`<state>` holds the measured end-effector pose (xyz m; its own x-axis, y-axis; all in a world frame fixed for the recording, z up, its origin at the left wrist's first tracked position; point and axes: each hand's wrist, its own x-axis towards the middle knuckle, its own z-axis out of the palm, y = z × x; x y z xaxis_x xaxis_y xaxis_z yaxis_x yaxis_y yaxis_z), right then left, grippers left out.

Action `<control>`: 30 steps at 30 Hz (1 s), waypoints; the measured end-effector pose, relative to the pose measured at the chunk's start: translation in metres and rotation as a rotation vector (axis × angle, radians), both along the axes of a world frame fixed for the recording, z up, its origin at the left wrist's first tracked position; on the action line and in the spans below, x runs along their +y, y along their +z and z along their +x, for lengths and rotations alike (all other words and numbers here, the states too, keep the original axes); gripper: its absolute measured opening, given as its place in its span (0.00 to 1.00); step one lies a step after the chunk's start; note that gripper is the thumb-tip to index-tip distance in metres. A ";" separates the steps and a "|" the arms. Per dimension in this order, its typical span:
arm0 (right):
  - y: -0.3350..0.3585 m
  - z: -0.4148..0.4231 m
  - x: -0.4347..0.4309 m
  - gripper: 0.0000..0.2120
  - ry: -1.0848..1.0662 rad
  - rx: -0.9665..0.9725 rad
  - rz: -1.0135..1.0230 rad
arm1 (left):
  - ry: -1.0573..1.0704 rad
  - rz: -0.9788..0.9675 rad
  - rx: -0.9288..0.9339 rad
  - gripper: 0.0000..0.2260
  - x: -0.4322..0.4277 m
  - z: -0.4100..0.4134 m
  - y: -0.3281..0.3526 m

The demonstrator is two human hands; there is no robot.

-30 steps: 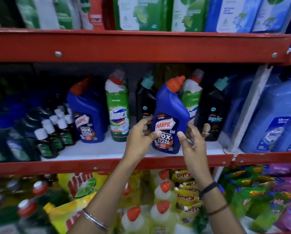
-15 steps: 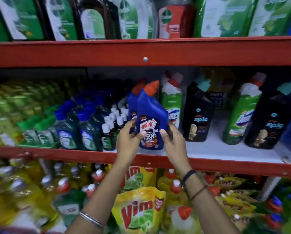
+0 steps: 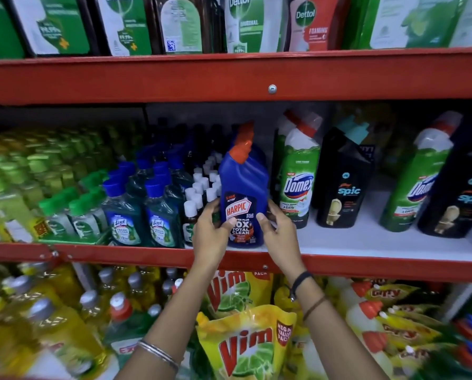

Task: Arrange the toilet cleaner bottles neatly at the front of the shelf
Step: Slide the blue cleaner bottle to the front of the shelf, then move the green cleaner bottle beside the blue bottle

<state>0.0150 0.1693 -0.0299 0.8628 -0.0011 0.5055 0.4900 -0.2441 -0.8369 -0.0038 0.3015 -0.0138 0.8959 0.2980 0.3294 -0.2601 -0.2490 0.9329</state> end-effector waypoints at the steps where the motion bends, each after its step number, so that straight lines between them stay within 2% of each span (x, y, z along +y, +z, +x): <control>1: 0.000 -0.001 0.000 0.18 0.000 -0.008 -0.001 | -0.004 0.013 -0.002 0.19 0.000 0.000 0.000; 8: -0.001 -0.002 -0.001 0.17 0.006 0.004 0.033 | 0.050 0.084 -0.026 0.21 -0.009 -0.003 -0.010; 11: -0.001 -0.002 -0.011 0.17 0.050 0.074 0.110 | 0.130 0.051 -0.124 0.21 -0.026 -0.015 -0.010; 14: 0.003 -0.007 -0.035 0.12 0.012 0.072 0.197 | 0.161 0.012 -0.247 0.20 -0.056 -0.033 -0.004; 20: 0.023 -0.015 -0.119 0.07 -0.169 -0.020 0.335 | -0.118 -0.063 -0.330 0.13 -0.126 -0.041 0.011; 24: 0.024 -0.009 -0.180 0.07 -0.317 -0.042 0.340 | -0.270 -0.085 -0.252 0.10 -0.175 -0.026 0.019; 28: 0.016 -0.005 -0.231 0.09 -0.440 -0.057 0.309 | -0.398 -0.022 -0.202 0.12 -0.226 -0.006 0.021; 30: 0.013 0.001 -0.251 0.13 -0.433 -0.038 0.327 | -0.453 -0.012 -0.146 0.13 -0.249 0.002 0.022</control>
